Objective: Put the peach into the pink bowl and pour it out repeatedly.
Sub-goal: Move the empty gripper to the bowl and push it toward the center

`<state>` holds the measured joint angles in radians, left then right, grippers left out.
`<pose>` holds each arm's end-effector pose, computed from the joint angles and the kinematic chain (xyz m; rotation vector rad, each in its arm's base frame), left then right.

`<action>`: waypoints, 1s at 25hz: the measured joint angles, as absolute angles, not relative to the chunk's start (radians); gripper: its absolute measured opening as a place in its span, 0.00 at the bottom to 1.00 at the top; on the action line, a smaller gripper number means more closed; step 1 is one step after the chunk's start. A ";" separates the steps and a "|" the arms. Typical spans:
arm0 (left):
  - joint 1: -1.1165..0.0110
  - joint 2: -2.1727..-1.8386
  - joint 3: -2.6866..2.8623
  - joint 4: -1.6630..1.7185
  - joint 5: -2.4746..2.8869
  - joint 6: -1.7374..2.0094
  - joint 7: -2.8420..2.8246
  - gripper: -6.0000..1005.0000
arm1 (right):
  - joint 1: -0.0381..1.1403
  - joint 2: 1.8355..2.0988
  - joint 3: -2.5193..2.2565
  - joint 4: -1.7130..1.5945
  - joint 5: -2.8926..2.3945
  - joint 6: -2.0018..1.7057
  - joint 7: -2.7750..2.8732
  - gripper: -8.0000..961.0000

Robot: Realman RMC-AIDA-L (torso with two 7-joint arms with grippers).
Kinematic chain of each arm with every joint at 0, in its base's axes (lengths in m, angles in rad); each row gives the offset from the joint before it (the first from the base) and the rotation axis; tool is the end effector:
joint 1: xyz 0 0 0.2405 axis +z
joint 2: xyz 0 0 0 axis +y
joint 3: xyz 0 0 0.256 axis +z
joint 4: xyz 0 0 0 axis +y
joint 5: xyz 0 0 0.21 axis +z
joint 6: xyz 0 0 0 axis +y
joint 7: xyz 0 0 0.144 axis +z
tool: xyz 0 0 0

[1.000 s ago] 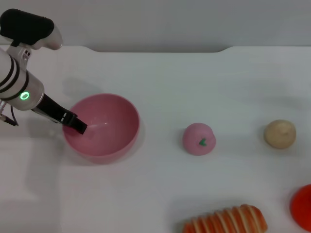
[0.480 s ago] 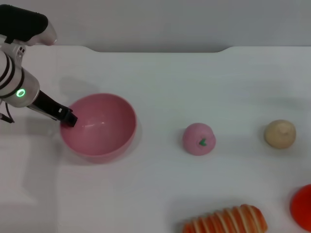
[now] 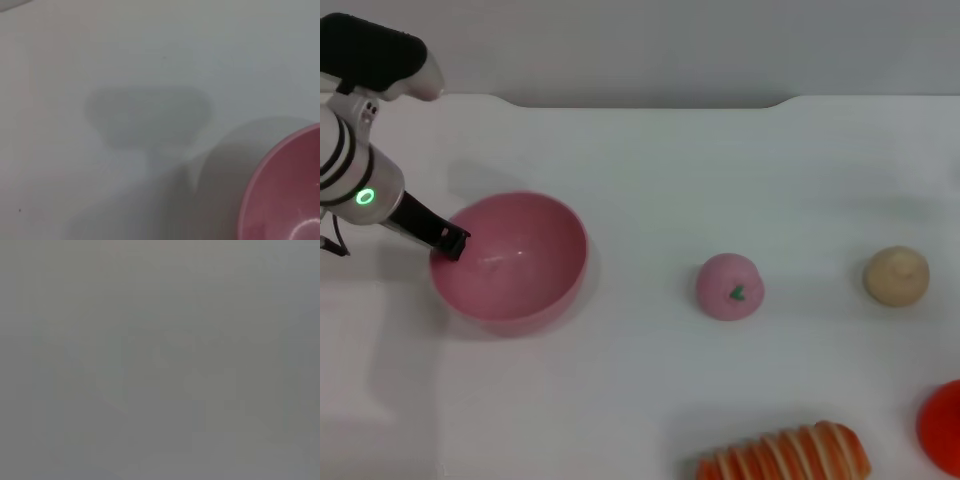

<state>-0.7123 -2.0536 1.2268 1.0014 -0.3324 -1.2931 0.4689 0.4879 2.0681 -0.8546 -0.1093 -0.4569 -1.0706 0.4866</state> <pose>-0.2414 0.4022 0.0120 -2.2336 -1.1496 0.5189 0.3586 0.3540 0.0376 -1.3937 0.7577 0.7920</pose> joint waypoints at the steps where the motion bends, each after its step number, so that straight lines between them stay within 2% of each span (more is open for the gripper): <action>1: -0.712 -2.053 1.238 1.004 -0.332 -1.292 0.472 0.16 | 0.477 2.063 -0.867 -0.136 -0.494 -1.075 0.550 0.82; 4: -0.710 -2.055 1.259 1.013 -0.332 -1.292 0.473 0.09 | 0.392 2.030 -0.909 -0.363 -0.771 -1.170 0.993 0.82; 7: -0.708 -2.057 1.277 1.019 -0.333 -1.282 0.474 0.09 | 0.362 1.984 -0.904 -0.543 -0.976 -1.354 1.344 0.82; 10: -0.695 -2.057 1.305 1.043 -0.339 -1.269 0.474 0.09 | 0.376 1.922 -0.900 -0.728 -1.164 -1.554 1.602 0.82; 13: -0.681 -2.059 1.312 1.077 -0.341 -1.259 0.473 0.09 | 0.426 1.897 -0.890 -0.907 -1.410 -1.633 1.783 0.82; 15: -0.678 -2.059 1.311 1.091 -0.346 -1.257 0.469 0.09 | 0.465 1.904 -0.887 -1.018 -1.604 -1.644 1.880 0.82; 16: -0.676 -2.060 1.309 1.101 -0.351 -1.261 0.466 0.09 | 0.500 1.936 -0.886 -1.118 -1.791 -1.624 1.949 0.82; 17: -0.675 -2.060 1.307 1.111 -0.359 -1.269 0.464 0.09 | 0.500 1.936 -0.886 -1.118 -1.791 -1.624 1.949 0.82; 21: -0.684 -2.057 1.300 1.137 -0.382 -1.313 0.464 0.07 | 0.560 2.050 -0.888 -1.208 -2.109 -1.514 1.988 0.82; 25: -0.686 -2.058 1.299 1.192 -0.386 -1.338 0.460 0.05 | 0.602 2.066 -0.911 -1.133 -2.169 -1.463 1.993 0.82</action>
<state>-0.6865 -2.0582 1.2992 1.1922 -0.3859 -1.3383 0.4599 0.6015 2.0657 -0.9113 -1.1331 -2.1686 -1.4632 1.9934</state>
